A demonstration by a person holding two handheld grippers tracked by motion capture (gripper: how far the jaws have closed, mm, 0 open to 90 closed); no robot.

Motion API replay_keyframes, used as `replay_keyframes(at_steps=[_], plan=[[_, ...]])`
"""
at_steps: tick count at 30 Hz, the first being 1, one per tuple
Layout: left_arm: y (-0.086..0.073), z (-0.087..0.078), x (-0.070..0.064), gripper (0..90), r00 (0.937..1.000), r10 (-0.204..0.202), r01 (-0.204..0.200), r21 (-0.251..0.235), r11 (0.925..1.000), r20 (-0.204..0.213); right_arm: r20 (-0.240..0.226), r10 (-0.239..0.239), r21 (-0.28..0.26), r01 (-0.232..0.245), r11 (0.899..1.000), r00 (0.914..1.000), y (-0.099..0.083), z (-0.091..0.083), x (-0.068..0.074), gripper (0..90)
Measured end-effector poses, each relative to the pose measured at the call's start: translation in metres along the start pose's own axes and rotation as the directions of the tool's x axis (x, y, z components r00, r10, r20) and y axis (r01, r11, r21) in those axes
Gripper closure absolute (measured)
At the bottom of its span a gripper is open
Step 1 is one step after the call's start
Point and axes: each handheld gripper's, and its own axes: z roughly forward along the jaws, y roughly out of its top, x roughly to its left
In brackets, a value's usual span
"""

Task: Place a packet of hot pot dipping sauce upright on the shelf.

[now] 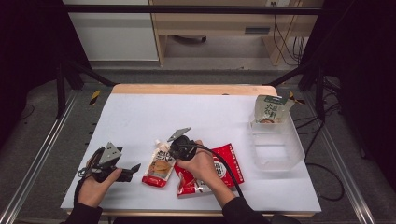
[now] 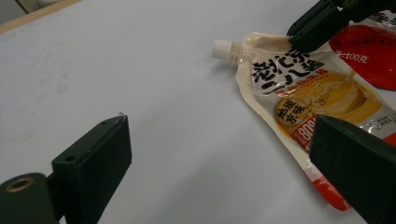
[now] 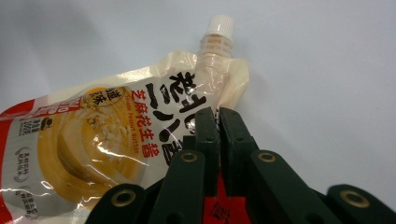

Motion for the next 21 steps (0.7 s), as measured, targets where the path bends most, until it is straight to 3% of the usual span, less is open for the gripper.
replay_keyframes(at_steps=[8,11,21], plan=[[0.002,0.000,0.000,6.5,1.0000,0.003,-0.003,-0.006,1.0000,0.006,0.002,-0.050,-0.068,0.050,0.996,0.9988,0.009,-0.013,0.009,89.2],[0.004,-0.002,0.000,7.2,0.9999,0.006,-0.006,-0.015,0.9999,0.012,0.014,-0.082,-0.090,0.083,0.993,0.9965,0.013,-0.020,0.014,89.4],[0.017,-0.007,-0.002,12.1,0.9993,0.025,-0.023,-0.049,0.9985,0.028,0.022,-0.127,-0.170,0.129,0.977,0.9917,0.026,-0.042,0.024,89.7]])
